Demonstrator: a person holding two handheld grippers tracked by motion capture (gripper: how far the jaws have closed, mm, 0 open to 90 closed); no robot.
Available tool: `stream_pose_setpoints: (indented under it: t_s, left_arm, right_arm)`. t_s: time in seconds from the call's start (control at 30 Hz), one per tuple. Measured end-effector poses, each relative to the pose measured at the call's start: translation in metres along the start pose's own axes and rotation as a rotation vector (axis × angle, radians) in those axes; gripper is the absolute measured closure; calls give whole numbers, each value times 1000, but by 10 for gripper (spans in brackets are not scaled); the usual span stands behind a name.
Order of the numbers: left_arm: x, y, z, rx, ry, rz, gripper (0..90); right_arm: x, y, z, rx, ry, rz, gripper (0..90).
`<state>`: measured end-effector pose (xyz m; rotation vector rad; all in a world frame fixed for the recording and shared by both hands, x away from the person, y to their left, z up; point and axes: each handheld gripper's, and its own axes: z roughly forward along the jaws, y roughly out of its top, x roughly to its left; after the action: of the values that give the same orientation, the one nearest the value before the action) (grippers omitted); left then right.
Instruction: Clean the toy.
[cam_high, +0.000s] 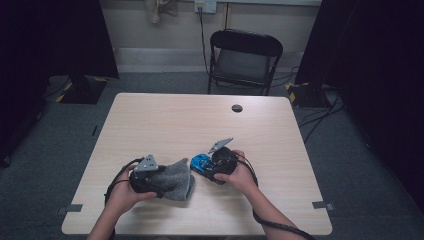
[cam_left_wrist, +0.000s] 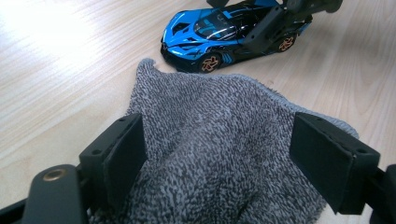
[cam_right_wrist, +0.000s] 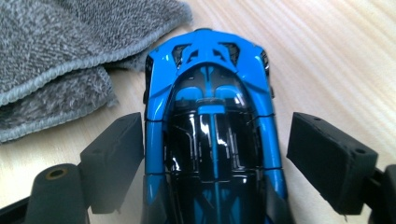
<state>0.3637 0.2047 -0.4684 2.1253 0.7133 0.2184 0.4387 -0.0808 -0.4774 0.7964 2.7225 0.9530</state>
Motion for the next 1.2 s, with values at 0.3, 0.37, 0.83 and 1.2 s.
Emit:
stream_pose_setpoints:
  t_s: [0.3, 0.37, 0.83, 1.2]
  left_arm:
    - [-1, 0, 4, 12, -3, 2, 181]
    - [-1, 0, 4, 11, -4, 1, 181]
    - [0, 0, 3, 3, -2, -1, 181]
    - [1, -1, 3, -3, -3, -7, 181]
  right_arm:
    - [4, -5, 7, 17, -5, -20, 218]
    - [6, -5, 8, 26, -10, -35, 219]
    - [3, 0, 9, 48, -2, -45, 246]
    - [4, 0, 8, 55, -17, -24, 261]
